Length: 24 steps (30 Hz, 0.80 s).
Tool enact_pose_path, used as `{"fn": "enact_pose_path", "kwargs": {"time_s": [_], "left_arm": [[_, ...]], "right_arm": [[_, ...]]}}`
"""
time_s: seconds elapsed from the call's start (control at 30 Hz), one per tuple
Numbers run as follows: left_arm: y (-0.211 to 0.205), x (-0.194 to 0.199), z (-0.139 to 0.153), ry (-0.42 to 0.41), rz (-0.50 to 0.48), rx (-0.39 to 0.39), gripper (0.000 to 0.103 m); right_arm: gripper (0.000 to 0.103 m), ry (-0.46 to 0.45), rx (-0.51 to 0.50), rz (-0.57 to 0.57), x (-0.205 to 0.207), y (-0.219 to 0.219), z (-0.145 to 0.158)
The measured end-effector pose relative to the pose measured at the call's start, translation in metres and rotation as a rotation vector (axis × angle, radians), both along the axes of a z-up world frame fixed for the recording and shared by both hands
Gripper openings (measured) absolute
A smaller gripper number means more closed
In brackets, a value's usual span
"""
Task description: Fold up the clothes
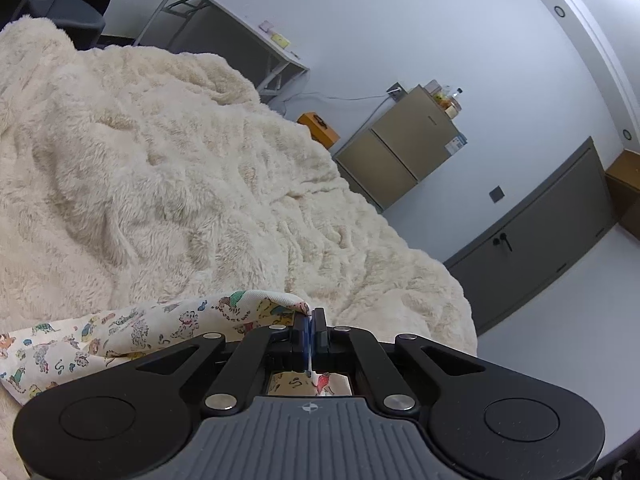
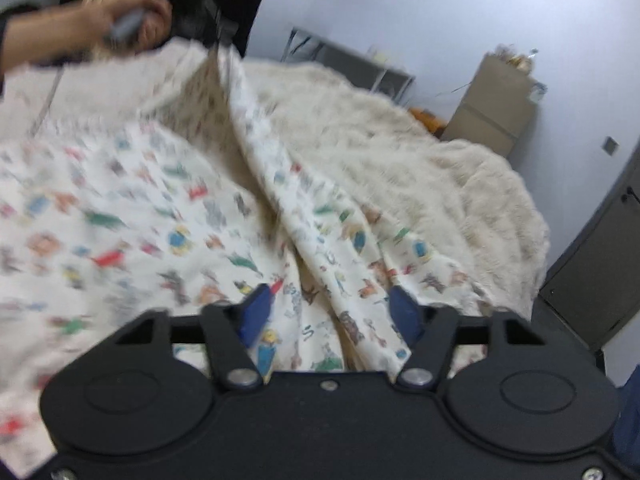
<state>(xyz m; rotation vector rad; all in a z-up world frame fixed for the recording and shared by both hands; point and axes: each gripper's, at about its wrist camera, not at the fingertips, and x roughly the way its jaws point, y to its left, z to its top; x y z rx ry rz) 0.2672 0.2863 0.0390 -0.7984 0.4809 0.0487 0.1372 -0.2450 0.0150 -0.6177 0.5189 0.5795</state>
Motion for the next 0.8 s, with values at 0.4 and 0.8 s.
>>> {"fn": "enact_pose_path", "kwargs": {"time_s": [0.4, 0.8], "left_arm": [[-0.005, -0.017, 0.040, -0.084, -0.070, 0.083, 0.000], [-0.001, -0.098, 0.006, -0.140, -0.118, 0.145, 0.000]], "right_arm": [[0.000, -0.008, 0.194, -0.113, 0.036, -0.046, 0.063], [0.060, 0.093, 0.276, -0.273, 0.068, -0.087, 0.047]]}}
